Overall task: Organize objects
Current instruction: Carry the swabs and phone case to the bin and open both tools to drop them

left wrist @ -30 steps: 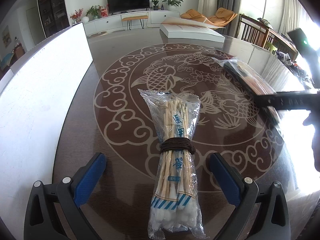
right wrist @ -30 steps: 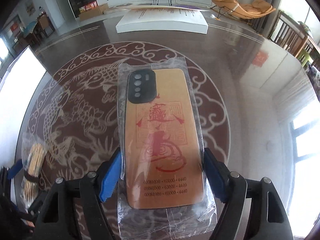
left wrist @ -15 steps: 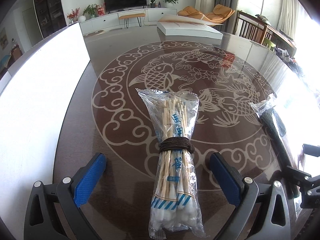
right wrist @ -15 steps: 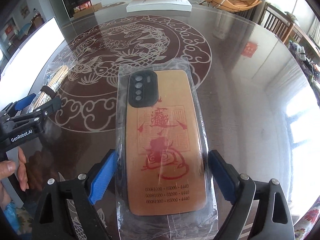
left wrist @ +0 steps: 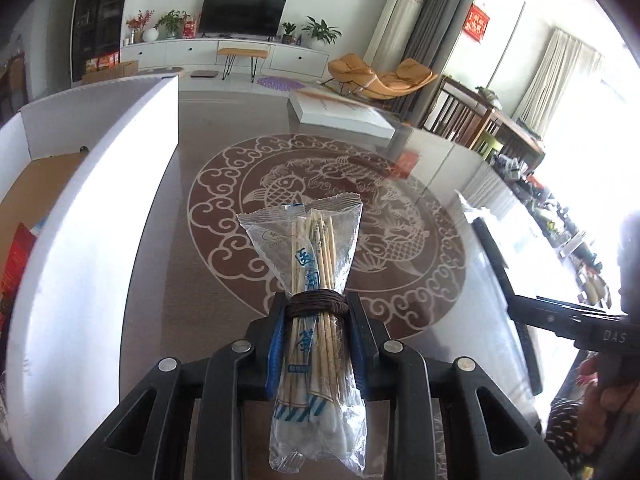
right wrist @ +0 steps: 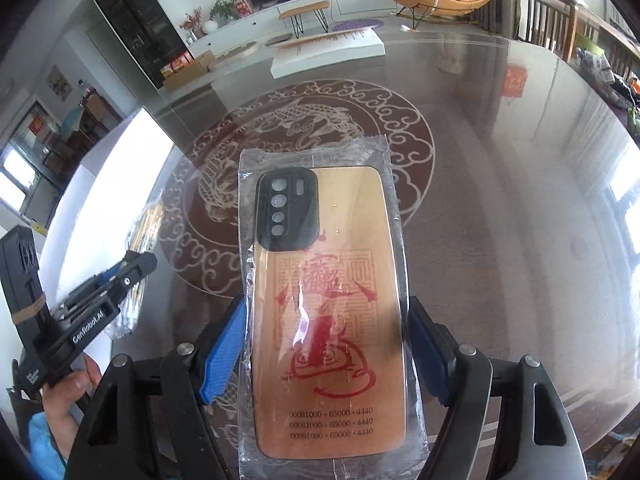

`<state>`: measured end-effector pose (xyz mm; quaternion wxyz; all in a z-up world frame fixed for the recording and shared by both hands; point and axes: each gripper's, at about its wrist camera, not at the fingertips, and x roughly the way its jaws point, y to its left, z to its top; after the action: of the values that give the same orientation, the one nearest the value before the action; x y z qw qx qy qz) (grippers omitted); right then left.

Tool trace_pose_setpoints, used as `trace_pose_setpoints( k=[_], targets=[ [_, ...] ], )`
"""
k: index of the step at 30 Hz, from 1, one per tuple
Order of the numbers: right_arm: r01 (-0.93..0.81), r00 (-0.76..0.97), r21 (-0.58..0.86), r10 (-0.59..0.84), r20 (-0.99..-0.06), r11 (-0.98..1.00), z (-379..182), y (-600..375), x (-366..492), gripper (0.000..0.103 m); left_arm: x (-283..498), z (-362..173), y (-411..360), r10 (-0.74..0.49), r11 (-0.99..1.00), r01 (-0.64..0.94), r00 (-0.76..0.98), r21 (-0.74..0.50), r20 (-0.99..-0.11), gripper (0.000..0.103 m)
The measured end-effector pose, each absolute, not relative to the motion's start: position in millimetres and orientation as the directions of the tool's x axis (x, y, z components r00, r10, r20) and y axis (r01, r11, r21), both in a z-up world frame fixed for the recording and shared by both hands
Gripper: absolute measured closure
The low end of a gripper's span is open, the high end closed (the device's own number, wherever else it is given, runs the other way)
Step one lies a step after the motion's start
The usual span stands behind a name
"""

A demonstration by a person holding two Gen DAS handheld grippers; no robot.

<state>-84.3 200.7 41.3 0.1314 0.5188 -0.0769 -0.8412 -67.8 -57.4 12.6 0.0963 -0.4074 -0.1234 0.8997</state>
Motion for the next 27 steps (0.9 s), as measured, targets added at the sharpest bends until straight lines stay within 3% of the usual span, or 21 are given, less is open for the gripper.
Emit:
trace_pose_setpoints(
  k=[3, 6, 11, 16, 18, 19, 20, 24, 27],
  targets=[
    [0.212, -0.452, 0.302, -0.367, -0.813, -0.929, 76.7, 164.3, -84.9, 0.027, -35.1, 66.5, -87.4, 0.307, -0.931, -0.090, -0.718, -0.353, -0.625, 0.075],
    [0.313, -0.457, 0.355, -0.468, -0.756, -0.881, 115.7, 100.0, -89.8, 0.027, -7.0, 108.5, -135.6, 0.214, -0.952, -0.036, -0.788, -0.303, -0.577, 0.075],
    [0.501, -0.369, 0.441, -0.645, -0.669, -0.745, 156.7, -34.5, -85.6, 0.027, 15.4, 105.8, -227.0, -0.074, -0.970, 0.208, -0.747, -0.127, -0.661, 0.075],
    [0.611, -0.257, 0.418, -0.668, -0.699, -0.672, 137.1, -159.8, -67.8, 0.027, 17.8, 59.9, -290.7, -0.253, -0.919, 0.394, -0.560, 0.016, -0.789, 0.073],
    [0.645, -0.215, 0.387, -0.642, -0.736, -0.659, 113.7, -195.3, -63.2, 0.026, 22.1, 50.3, -301.4, -0.297, -0.897, 0.440, -0.513, 0.050, -0.805, 0.056],
    [0.661, -0.193, 0.370, -0.624, -0.757, -0.653, 101.1, -209.8, -61.8, 0.025, 24.9, 48.4, -304.2, -0.312, -0.887, 0.459, -0.503, 0.057, -0.806, 0.029],
    [0.672, -0.169, 0.360, -0.607, -0.776, -0.647, 87.8, -219.4, -61.9, 0.024, 28.3, 48.2, -304.5, -0.323, -0.880, 0.471, -0.502, 0.060, -0.803, 0.010],
    [0.661, -0.158, 0.353, -0.582, -0.797, -0.662, 73.8, -214.7, -59.5, 0.022, 31.2, 55.6, -292.7, -0.400, -0.866, 0.486, -0.533, 0.117, -0.745, 0.007],
    [0.658, -0.262, 0.269, -0.548, -0.794, -0.703, 93.6, -193.9, -63.0, 0.009, 31.9, 67.1, -282.8, -0.467, -0.827, 0.542, -0.511, 0.151, -0.722, 0.005]
  ],
)
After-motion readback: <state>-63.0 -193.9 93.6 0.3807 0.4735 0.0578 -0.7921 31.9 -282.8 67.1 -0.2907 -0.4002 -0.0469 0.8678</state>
